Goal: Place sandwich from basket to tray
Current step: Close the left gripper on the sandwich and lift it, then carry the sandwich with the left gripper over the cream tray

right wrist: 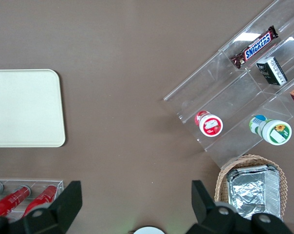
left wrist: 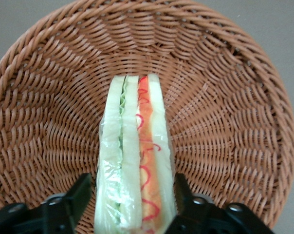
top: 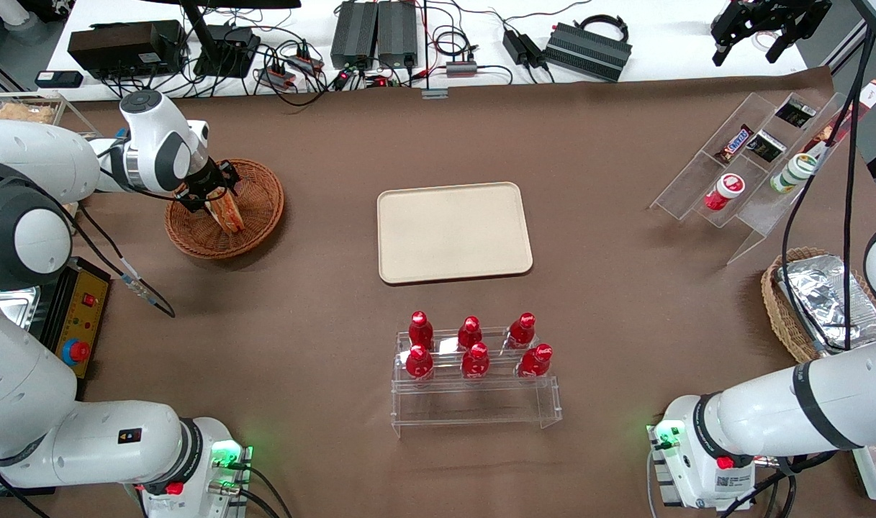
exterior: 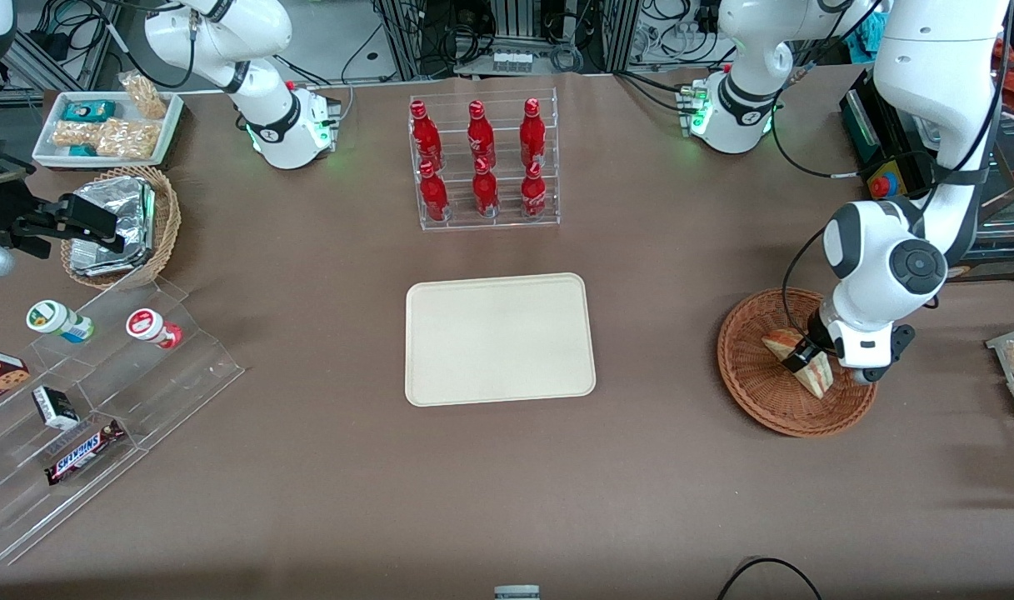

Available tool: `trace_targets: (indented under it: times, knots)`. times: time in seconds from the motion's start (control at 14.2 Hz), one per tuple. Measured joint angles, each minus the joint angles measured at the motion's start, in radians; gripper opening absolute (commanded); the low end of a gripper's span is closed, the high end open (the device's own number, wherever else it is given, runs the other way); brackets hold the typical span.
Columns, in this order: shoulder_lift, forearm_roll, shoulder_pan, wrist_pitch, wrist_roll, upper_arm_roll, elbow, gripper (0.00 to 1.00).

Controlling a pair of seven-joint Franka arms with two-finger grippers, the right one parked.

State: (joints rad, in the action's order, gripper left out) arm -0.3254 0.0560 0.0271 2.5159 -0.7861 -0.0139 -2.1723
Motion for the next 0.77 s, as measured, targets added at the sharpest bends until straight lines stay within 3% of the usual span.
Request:
trace_targets:
  times: [0.49,0.77]
  knots:
    - [0.080,0.009,-0.057,-0.357,0.149,-0.029,0.145,0.02]
    - [0.076,-0.002,-0.186,-0.381,0.347,-0.051,0.198,0.00]
